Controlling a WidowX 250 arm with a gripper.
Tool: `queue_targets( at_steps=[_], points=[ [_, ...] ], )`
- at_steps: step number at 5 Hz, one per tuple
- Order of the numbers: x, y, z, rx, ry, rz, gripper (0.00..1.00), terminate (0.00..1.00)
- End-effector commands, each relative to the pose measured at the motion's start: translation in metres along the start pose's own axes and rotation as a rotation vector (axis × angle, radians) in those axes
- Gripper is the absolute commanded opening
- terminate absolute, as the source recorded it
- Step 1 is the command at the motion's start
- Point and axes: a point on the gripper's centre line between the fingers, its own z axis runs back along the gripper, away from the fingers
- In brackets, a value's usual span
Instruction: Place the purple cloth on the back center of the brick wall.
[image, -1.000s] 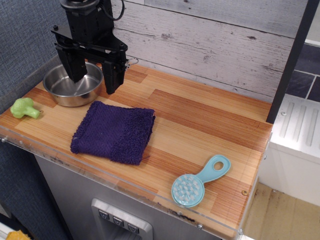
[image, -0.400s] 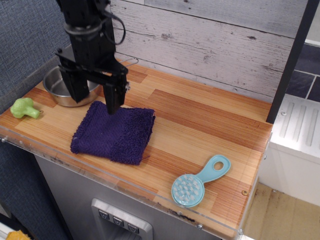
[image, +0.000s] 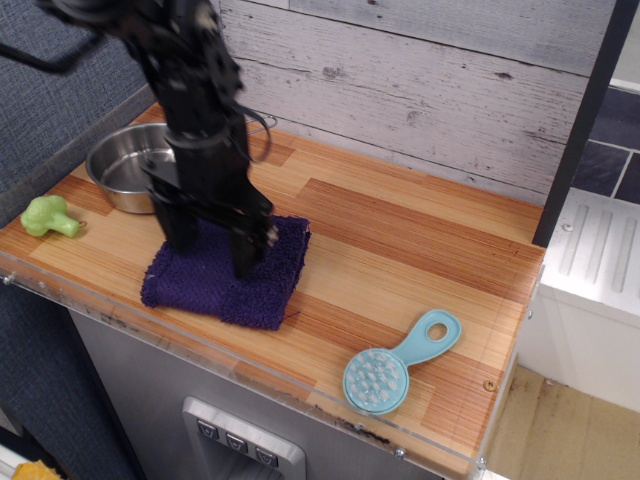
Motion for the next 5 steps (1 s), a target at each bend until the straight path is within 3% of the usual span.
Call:
queue_targets(
  at_steps=[1, 2, 5],
  points=[
    [0.020, -0.006, -0.026, 0.044, -0.029, -0.061, 1.00, 0.00],
    [0.026, -0.011, -0.035, 0.035, -0.006, -0.082, 1.00, 0.00],
    [0.104, -0.044, -0.047, -0.053, -0.022, -0.199, 1.00, 0.00]
  ],
)
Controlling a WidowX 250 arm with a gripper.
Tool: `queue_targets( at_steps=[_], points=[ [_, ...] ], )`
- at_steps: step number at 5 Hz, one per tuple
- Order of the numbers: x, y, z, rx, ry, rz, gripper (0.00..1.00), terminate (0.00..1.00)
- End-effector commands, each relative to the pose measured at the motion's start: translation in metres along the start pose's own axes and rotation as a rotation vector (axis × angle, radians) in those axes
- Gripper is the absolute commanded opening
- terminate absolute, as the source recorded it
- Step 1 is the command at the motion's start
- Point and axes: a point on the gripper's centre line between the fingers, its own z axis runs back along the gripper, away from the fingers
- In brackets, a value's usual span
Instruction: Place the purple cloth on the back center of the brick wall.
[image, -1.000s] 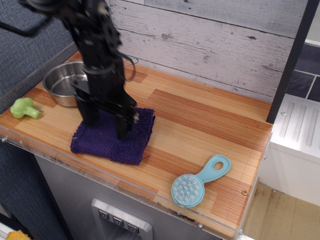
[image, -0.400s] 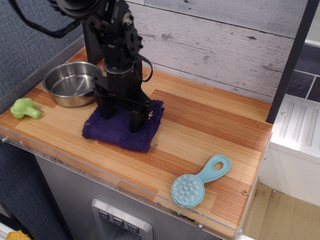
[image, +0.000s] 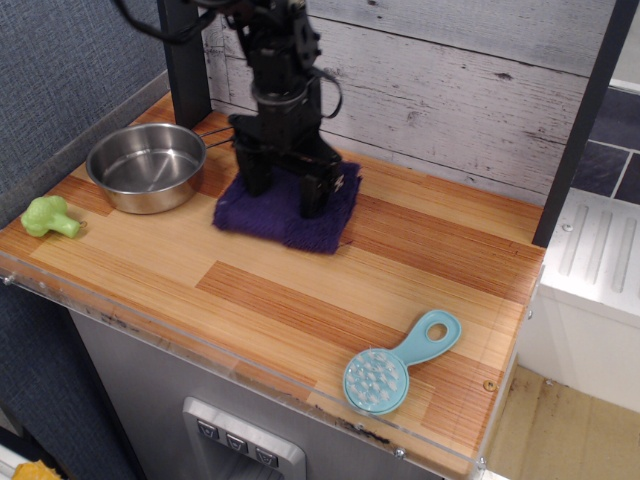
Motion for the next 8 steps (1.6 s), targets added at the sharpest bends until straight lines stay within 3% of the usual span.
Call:
queue_targets(
  at_steps=[1, 2, 3, 4, 5, 6, 7, 8],
  points=[
    [0.024, -0.036, -0.027, -0.070, 0.035, -0.179, 1.00, 0.00],
    [0.028, -0.044, -0.015, -0.062, 0.013, -0.230, 1.00, 0.00],
    [0.043, -0.035, 0.027, -0.005, -0.082, -0.191, 1.00, 0.00],
    [0.071, -0.031, 0.062, -0.011, -0.154, -0.165, 1.00, 0.00],
    [0.084, -0.030, 0.085, -0.026, -0.180, -0.144, 1.00, 0.00],
    [0.072, -0.027, 0.108, -0.040, -0.190, -0.127, 1.00, 0.00],
    [0.042, -0.027, 0.125, -0.042, -0.156, -0.103, 1.00, 0.00],
    [-0.006, -0.026, 0.143, -0.021, -0.117, -0.047, 1.00, 0.00]
  ],
)
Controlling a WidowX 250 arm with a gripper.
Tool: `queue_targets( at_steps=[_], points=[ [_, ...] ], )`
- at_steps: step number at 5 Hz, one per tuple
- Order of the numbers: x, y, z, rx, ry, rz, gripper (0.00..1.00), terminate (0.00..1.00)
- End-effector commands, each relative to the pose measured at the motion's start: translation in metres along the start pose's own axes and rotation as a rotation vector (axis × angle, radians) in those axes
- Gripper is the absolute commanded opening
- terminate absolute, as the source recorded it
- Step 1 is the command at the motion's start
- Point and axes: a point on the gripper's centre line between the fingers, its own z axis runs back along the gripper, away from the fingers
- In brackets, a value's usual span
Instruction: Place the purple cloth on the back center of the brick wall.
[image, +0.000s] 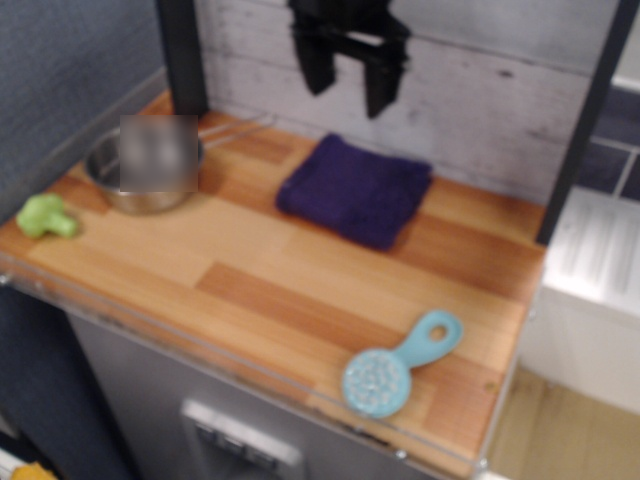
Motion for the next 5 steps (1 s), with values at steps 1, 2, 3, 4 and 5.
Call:
queue_targets(
  at_steps=[1, 2, 3, 4, 5],
  points=[
    [-0.068, -0.007, 0.048, 0.077, -0.008, 0.097, 1.00, 0.00],
    [-0.080, -0.007, 0.034, 0.090, 0.035, 0.118, 1.00, 0.00],
    [-0.084, -0.005, 0.026, 0.073, 0.045, 0.135, 1.00, 0.00],
    [-0.086, -0.003, 0.020, 0.025, 0.099, 0.161, 1.00, 0.00],
    [-0.086, -0.003, 0.020, 0.025, 0.099, 0.161, 1.00, 1.00]
  ],
)
